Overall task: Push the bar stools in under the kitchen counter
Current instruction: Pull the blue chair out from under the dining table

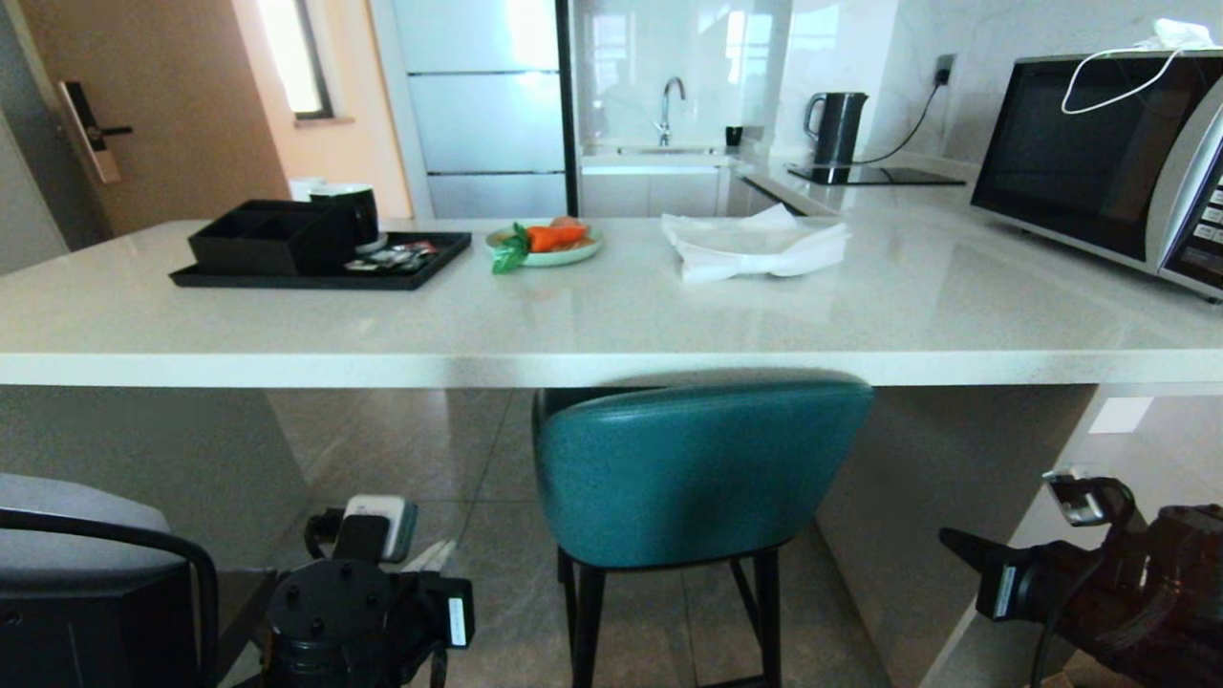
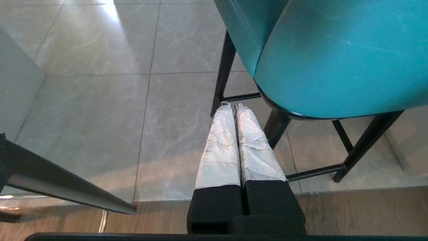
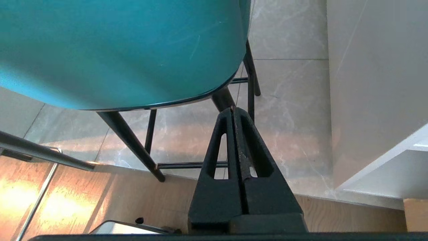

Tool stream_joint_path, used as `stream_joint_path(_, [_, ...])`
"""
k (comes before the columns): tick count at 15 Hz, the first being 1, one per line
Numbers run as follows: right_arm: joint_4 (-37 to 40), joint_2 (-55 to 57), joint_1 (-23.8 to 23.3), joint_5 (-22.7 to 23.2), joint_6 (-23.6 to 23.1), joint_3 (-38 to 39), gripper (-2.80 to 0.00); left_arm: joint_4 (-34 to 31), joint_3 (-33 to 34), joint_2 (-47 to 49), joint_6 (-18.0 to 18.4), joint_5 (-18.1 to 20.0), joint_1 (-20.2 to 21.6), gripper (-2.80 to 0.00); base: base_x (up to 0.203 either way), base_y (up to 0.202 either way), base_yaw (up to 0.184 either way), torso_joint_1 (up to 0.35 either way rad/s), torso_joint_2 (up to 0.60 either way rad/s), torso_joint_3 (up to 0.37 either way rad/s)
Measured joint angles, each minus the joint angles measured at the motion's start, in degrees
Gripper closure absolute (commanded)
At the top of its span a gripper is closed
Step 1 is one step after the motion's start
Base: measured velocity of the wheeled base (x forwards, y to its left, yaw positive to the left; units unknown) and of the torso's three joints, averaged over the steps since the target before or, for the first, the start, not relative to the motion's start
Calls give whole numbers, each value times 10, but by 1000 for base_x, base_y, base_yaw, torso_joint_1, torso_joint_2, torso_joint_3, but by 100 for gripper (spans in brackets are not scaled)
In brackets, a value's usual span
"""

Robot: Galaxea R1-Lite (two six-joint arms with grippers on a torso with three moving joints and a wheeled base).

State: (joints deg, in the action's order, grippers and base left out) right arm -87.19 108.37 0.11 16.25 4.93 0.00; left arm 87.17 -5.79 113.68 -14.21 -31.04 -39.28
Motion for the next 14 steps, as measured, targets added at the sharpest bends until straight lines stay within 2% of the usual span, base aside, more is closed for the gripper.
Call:
stream_joint_path(3, [0, -7, 0, -1, 0, 0, 0, 0, 0, -4, 0, 0, -2, 0, 0, 0, 0, -48, 123, 84])
stream_joint_path(12, [0, -18, 12, 0, 0, 0, 0, 0, 1, -18, 0, 1, -3, 0, 0, 0, 0, -135, 424, 287])
stream_joint_path(14, [0, -20, 12, -1, 0, 0, 0, 0, -1, -23, 1, 1, -3, 0, 0, 0, 0, -44, 180, 127])
